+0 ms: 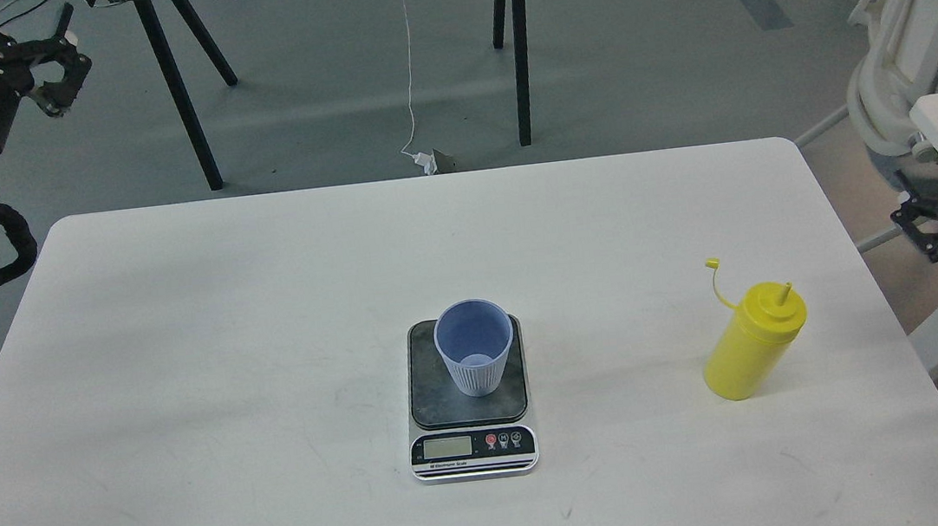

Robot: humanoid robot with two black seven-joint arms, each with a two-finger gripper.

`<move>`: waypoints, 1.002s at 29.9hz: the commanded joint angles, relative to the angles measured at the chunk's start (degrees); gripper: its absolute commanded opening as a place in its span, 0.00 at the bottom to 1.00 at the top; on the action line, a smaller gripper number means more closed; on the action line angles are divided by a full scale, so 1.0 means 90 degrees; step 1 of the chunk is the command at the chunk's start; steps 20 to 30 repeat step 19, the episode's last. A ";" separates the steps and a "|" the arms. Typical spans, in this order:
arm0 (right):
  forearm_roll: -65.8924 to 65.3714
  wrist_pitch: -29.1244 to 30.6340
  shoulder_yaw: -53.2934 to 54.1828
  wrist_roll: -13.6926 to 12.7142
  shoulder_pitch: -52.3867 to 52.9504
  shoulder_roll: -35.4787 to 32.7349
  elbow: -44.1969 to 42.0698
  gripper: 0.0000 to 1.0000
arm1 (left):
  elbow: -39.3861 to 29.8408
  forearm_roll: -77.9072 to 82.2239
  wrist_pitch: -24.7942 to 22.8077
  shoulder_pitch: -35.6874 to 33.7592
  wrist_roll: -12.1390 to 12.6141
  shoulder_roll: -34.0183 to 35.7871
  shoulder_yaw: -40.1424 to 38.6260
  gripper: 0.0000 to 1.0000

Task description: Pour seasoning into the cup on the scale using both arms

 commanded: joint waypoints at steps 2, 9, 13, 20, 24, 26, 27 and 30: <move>-0.0137 0.0000 -0.0310 -0.0354 0.1403 0.0152 -0.0788 0.99 | 0.0060 0.0013 -0.0157 0.0198 0.0009 -0.0204 0.0008 1.00; -0.0137 0.0000 -0.0339 -0.0550 0.3152 0.1674 -0.2652 0.99 | 0.0001 -0.0026 -0.0196 0.0705 -0.0001 -0.0712 -0.0167 1.00; -0.0146 0.0000 -0.0339 -0.0560 0.3632 0.2241 -0.3377 0.99 | 0.0001 -0.0026 -0.0255 0.0814 0.0009 -0.0850 -0.0509 1.00; -0.0156 0.0000 -0.0349 -0.0550 0.3760 0.2301 -0.3378 0.99 | 0.0001 -0.0026 -0.0275 0.0823 -0.0001 -0.0860 -0.0559 1.00; -0.0156 0.0000 -0.0349 -0.0550 0.3760 0.2301 -0.3378 0.99 | 0.0001 -0.0026 -0.0275 0.0823 -0.0001 -0.0860 -0.0559 1.00; -0.0156 0.0000 -0.0349 -0.0550 0.3760 0.2301 -0.3378 0.99 | 0.0001 -0.0026 -0.0275 0.0823 -0.0001 -0.0860 -0.0559 1.00; -0.0156 0.0000 -0.0349 -0.0550 0.3760 0.2301 -0.3378 0.99 | 0.0001 -0.0026 -0.0275 0.0823 -0.0001 -0.0860 -0.0559 1.00; -0.0156 0.0000 -0.0349 -0.0550 0.3760 0.2301 -0.3378 0.99 | 0.0001 -0.0026 -0.0275 0.0823 -0.0001 -0.0860 -0.0559 1.00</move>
